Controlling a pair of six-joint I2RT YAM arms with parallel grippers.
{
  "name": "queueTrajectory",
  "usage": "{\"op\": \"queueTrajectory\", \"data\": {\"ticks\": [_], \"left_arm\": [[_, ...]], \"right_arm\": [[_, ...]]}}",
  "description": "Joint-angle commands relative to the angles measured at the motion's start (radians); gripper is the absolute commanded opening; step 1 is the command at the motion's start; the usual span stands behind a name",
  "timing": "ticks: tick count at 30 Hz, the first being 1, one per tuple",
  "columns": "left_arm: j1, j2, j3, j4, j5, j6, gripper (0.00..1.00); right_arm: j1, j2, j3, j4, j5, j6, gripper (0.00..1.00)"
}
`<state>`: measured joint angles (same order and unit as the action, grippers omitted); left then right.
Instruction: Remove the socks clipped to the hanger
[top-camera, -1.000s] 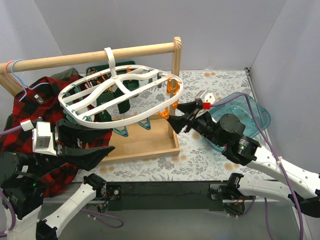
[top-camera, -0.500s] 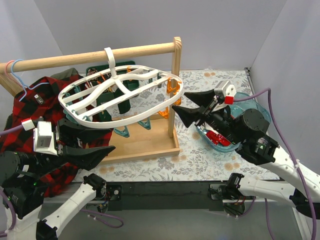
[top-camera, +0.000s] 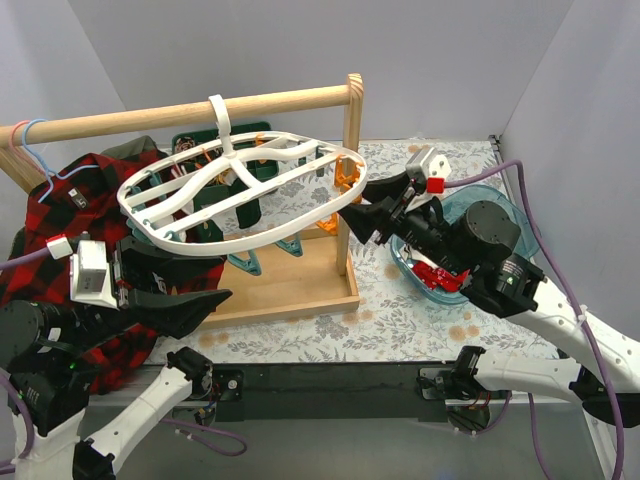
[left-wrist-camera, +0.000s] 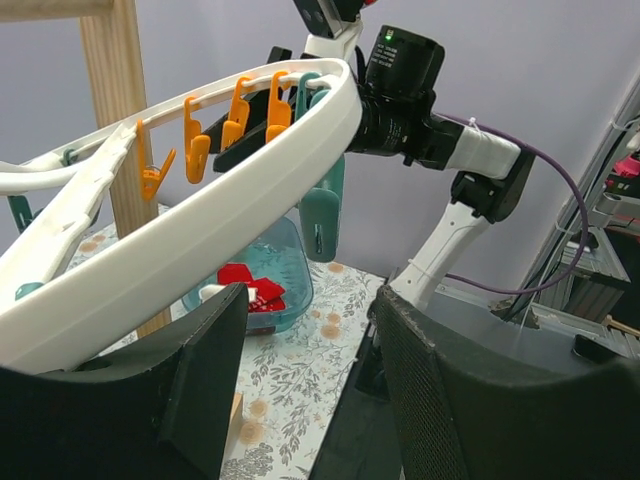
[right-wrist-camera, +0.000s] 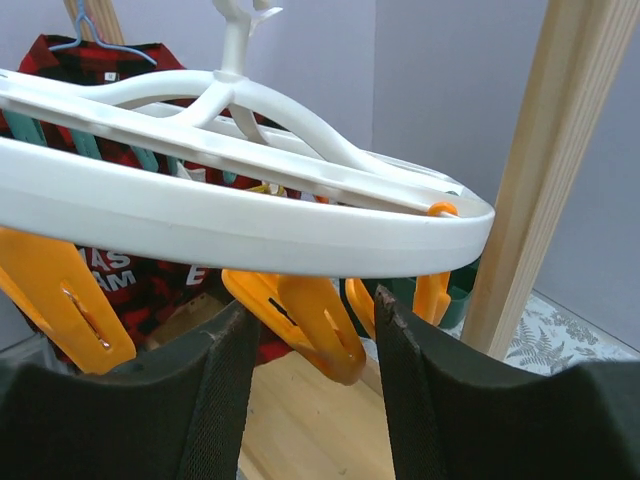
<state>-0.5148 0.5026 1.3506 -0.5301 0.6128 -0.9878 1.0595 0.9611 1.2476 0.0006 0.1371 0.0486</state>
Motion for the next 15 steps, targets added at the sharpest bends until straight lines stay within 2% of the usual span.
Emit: {"op": "queueTrajectory", "data": {"ticks": [1, 2, 5, 10, 15], "left_arm": [[-0.001, 0.002, 0.002, -0.004, -0.048, 0.015, 0.51], [-0.001, -0.004, 0.002, -0.007, -0.067, 0.018, 0.51], [-0.001, -0.029, 0.002, -0.008, -0.135, 0.028, 0.52], [-0.001, -0.053, 0.027, -0.014, -0.208, 0.046, 0.52], [-0.001, -0.084, 0.047, -0.022, -0.295, 0.061, 0.52]], "right_arm": [[-0.016, 0.01, 0.062, 0.032, 0.027, 0.033, 0.52], [-0.019, 0.016, 0.067, 0.03, 0.022, 0.039, 0.43], [-0.036, 0.034, 0.076, 0.026, 0.003, 0.069, 0.29], [-0.076, 0.056, 0.081, 0.027, -0.043, 0.109, 0.25], [-0.156, 0.082, 0.076, 0.032, -0.164, 0.187, 0.25]]}}
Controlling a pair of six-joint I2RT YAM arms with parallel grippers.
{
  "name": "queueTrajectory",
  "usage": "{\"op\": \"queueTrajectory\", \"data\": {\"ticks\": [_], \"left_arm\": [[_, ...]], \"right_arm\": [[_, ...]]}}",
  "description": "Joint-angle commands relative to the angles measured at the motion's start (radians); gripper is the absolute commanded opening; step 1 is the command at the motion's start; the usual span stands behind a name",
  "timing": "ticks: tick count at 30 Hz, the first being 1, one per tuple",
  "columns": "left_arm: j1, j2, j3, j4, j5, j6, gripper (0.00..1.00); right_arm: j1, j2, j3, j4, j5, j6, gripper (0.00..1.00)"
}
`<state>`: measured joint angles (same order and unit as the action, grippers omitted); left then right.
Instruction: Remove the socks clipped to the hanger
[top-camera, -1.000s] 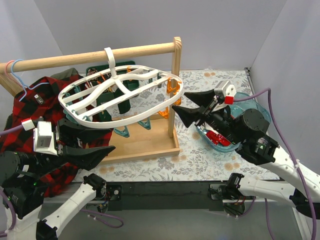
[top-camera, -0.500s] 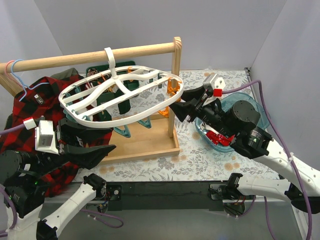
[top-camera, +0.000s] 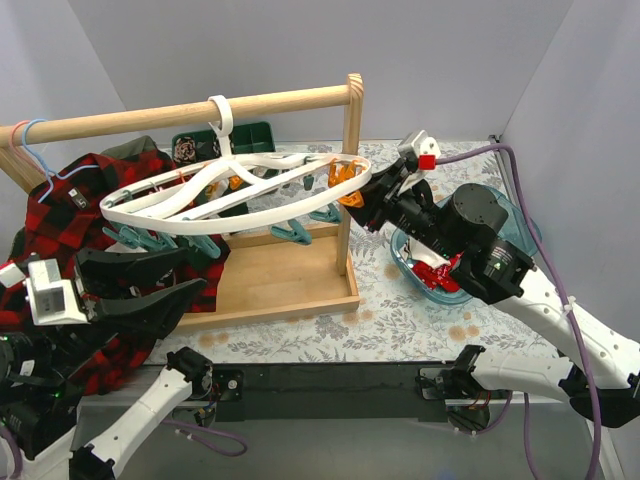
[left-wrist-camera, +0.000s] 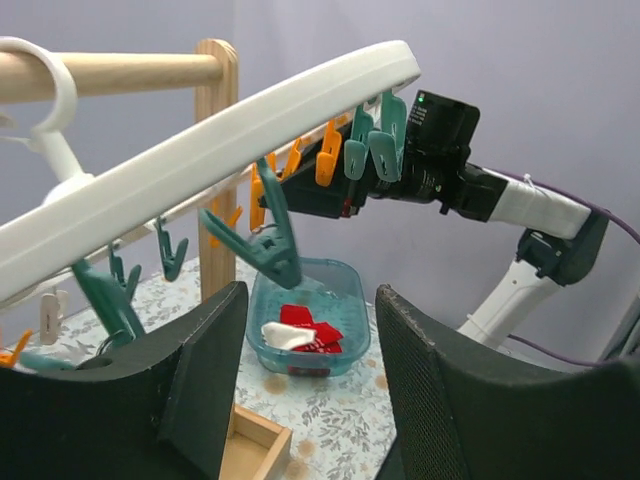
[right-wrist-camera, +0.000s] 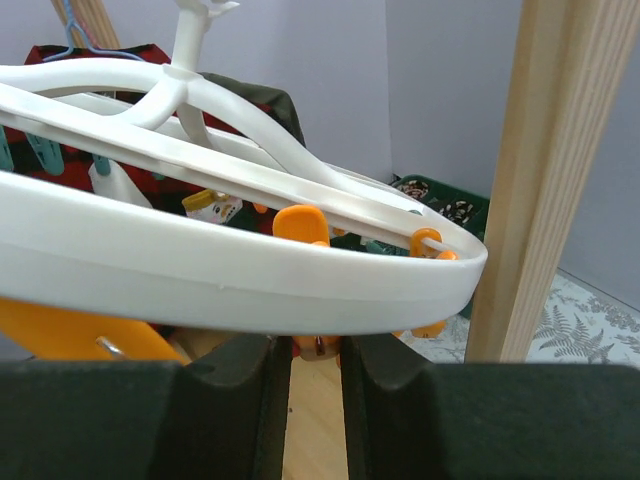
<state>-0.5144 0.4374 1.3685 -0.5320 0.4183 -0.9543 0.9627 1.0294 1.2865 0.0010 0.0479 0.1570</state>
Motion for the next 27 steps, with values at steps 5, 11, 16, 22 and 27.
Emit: {"op": "queueTrajectory", "data": {"ticks": [5, 11, 16, 22, 27], "left_arm": [[-0.001, -0.037, 0.047, -0.022, -0.154, 0.035, 0.54], [-0.001, -0.037, 0.073, -0.043, -0.203, 0.06, 0.59], [-0.001, -0.006, 0.075, -0.034, -0.204, 0.051, 0.6], [-0.001, 0.04, 0.018, 0.056, -0.177, -0.003, 0.59], [-0.001, 0.076, -0.006, 0.076, -0.161, -0.015, 0.6]], "right_arm": [[-0.125, 0.041, 0.028, 0.045, -0.169, 0.134, 0.25], [-0.193, 0.08, -0.006, 0.106, -0.284, 0.203, 0.25], [-0.228, 0.109, -0.032, 0.128, -0.319, 0.222, 0.27], [-0.232, 0.1, -0.084, 0.123, -0.316, 0.21, 0.42], [-0.232, 0.055, -0.125, 0.077, -0.289, 0.193, 0.57]]}}
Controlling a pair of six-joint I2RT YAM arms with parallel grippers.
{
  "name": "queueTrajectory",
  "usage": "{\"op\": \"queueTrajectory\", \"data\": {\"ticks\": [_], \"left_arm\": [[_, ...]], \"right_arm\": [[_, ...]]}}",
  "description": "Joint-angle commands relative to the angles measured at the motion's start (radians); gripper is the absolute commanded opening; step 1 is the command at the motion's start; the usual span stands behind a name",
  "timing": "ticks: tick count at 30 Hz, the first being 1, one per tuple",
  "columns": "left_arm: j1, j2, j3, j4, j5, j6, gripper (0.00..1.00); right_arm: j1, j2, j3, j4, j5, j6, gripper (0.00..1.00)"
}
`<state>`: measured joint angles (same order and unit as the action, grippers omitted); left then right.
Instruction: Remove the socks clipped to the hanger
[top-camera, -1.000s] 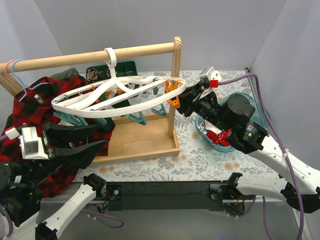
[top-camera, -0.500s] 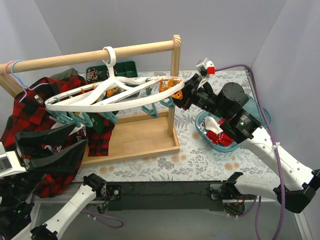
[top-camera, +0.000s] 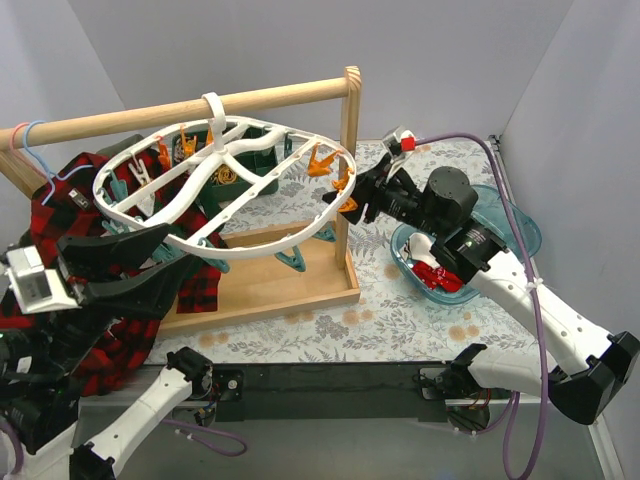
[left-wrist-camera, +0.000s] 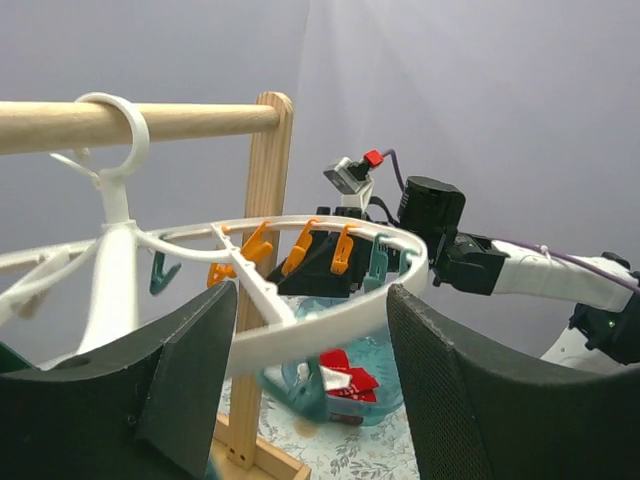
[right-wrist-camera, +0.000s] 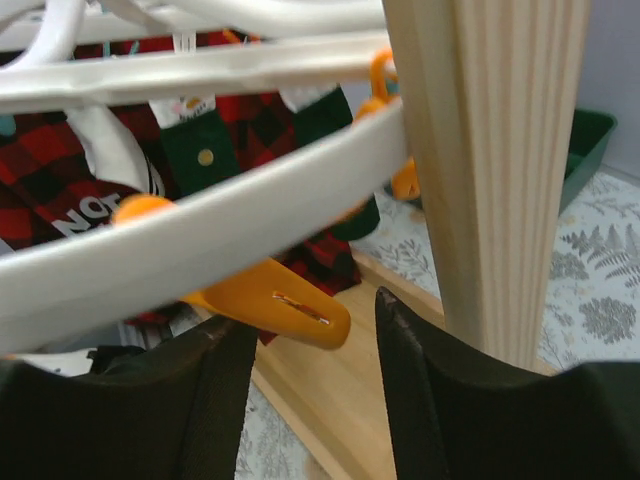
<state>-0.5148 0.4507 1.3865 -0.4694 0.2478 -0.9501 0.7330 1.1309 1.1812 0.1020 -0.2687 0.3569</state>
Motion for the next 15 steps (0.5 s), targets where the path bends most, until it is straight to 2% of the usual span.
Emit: {"op": "queueTrajectory", "data": {"ticks": [1, 8, 13, 15], "left_arm": [[-0.001, 0.078, -0.026, 0.015, 0.027, -0.019, 0.59], [-0.001, 0.091, -0.072, 0.057, 0.064, -0.047, 0.59], [-0.002, 0.092, -0.09, 0.069, 0.084, -0.059, 0.59], [-0.001, 0.091, -0.093, 0.071, 0.084, -0.061, 0.59]], "right_arm": [[-0.003, -0.055, -0.028, -0.031, 0.032, -0.007, 0.59], [-0.004, -0.123, -0.048, -0.145, 0.075, -0.042, 0.75], [-0.004, -0.18, -0.028, -0.255, 0.124, -0.09, 0.79], [-0.004, -0.207, -0.015, -0.289, 0.074, -0.128, 0.8]]}}
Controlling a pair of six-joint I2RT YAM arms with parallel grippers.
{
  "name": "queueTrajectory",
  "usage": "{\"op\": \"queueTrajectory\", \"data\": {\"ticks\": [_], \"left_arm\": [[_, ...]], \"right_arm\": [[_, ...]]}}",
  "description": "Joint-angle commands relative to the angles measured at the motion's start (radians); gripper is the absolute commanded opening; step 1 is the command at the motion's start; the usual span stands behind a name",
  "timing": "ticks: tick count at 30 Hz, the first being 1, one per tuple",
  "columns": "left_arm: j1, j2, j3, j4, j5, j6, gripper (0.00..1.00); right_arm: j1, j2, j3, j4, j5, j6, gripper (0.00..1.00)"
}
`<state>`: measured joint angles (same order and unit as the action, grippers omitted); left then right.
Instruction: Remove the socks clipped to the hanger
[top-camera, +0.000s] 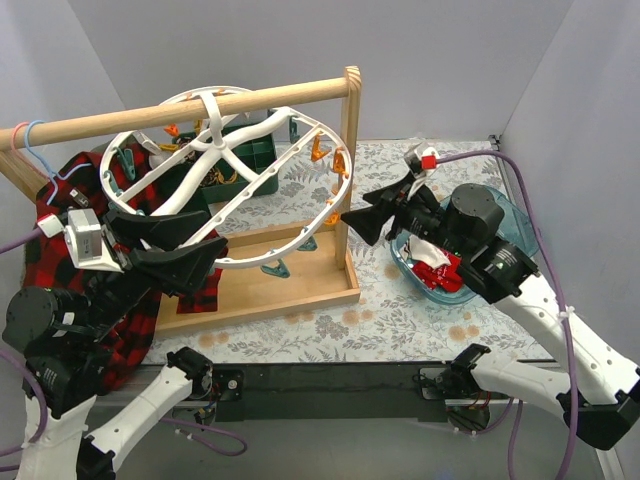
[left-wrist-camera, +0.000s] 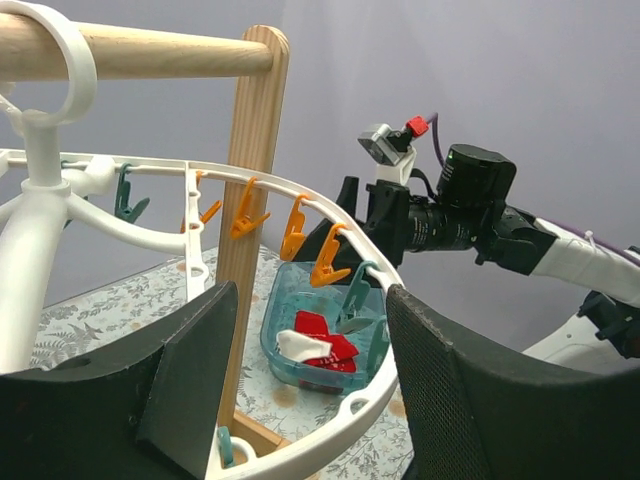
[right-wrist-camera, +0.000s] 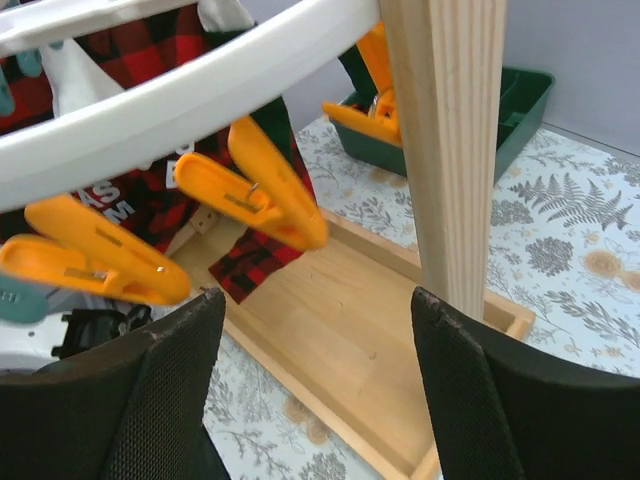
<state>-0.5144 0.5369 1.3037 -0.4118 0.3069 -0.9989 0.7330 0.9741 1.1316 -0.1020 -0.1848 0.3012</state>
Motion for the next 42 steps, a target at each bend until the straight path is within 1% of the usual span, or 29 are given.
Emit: {"op": "queueTrajectory", "data": {"ticks": [1, 3, 4, 5, 8, 11, 12, 15, 20, 22, 24, 25, 27, 28, 29, 30, 31, 33, 37, 42], "left_arm": [[-0.001, 0.002, -0.015, 0.013, 0.023, -0.014, 0.59], [-0.001, 0.0, -0.018, 0.016, 0.021, -0.015, 0.59], [-0.001, 0.0, -0.023, 0.016, 0.023, -0.015, 0.59], [-0.001, -0.003, -0.027, 0.019, 0.024, -0.018, 0.59], [-0.001, 0.0, -0.032, 0.022, 0.024, -0.021, 0.59], [-0.001, 0.005, -0.026, 0.024, 0.029, -0.023, 0.59], [-0.001, 0.006, -0.024, 0.022, 0.026, -0.024, 0.59], [-0.001, 0.008, -0.024, 0.022, 0.028, -0.024, 0.59], [-0.001, 0.008, -0.034, 0.027, 0.032, -0.027, 0.59], [-0.001, 0.008, -0.034, 0.027, 0.034, -0.027, 0.59], [-0.001, 0.008, -0.029, 0.027, 0.034, -0.027, 0.59], [-0.001, 0.006, -0.027, 0.027, 0.034, -0.029, 0.59], [-0.001, -0.002, -0.027, 0.027, 0.034, -0.03, 0.59], [-0.001, -0.003, -0.027, 0.025, 0.034, -0.03, 0.59], [-0.001, -0.005, -0.026, 0.025, 0.032, -0.03, 0.59], [-0.001, -0.011, -0.026, 0.024, 0.029, -0.029, 0.59], [-0.001, -0.011, -0.026, 0.021, 0.028, -0.03, 0.58], [-0.001, -0.011, -0.02, 0.013, 0.028, -0.027, 0.58], [-0.001, -0.012, -0.001, -0.016, 0.018, -0.017, 0.58], [-0.001, -0.02, 0.019, -0.058, -0.011, 0.005, 0.58]], "right_arm": [[-0.004, -0.06, 0.039, -0.09, -0.043, -0.08, 0.8], [0.002, -0.074, 0.065, -0.096, -0.135, -0.089, 0.82], [0.008, -0.077, 0.071, -0.097, -0.151, -0.088, 0.82], [0.016, -0.08, 0.077, -0.097, -0.159, -0.089, 0.85], [0.078, -0.049, 0.109, -0.106, -0.157, -0.097, 0.87], [0.208, 0.0, 0.16, -0.134, -0.079, -0.137, 0.9], [0.292, 0.008, 0.172, -0.137, -0.011, -0.152, 0.9], [0.391, 0.034, 0.204, -0.134, 0.05, -0.168, 0.92], [0.463, 0.063, 0.214, -0.088, 0.113, -0.18, 0.91], [0.473, 0.074, 0.203, -0.027, 0.105, -0.178, 0.91], [0.48, 0.097, 0.191, 0.014, 0.122, -0.171, 0.87], [0.482, 0.107, 0.191, 0.039, 0.133, -0.171, 0.83], [0.485, 0.127, 0.182, 0.067, 0.179, -0.175, 0.81], [0.486, 0.132, 0.175, 0.093, 0.18, -0.175, 0.77], [0.487, 0.138, 0.168, 0.123, 0.232, -0.178, 0.75], [0.487, 0.141, 0.152, 0.14, 0.243, -0.174, 0.73], [0.487, 0.144, 0.145, 0.178, 0.249, -0.171, 0.63], [0.487, 0.146, 0.132, 0.205, 0.249, -0.162, 0.56], [0.488, 0.137, 0.119, 0.229, 0.271, -0.154, 0.52], [0.48, 0.095, 0.082, 0.213, 0.303, -0.142, 0.46]]}}
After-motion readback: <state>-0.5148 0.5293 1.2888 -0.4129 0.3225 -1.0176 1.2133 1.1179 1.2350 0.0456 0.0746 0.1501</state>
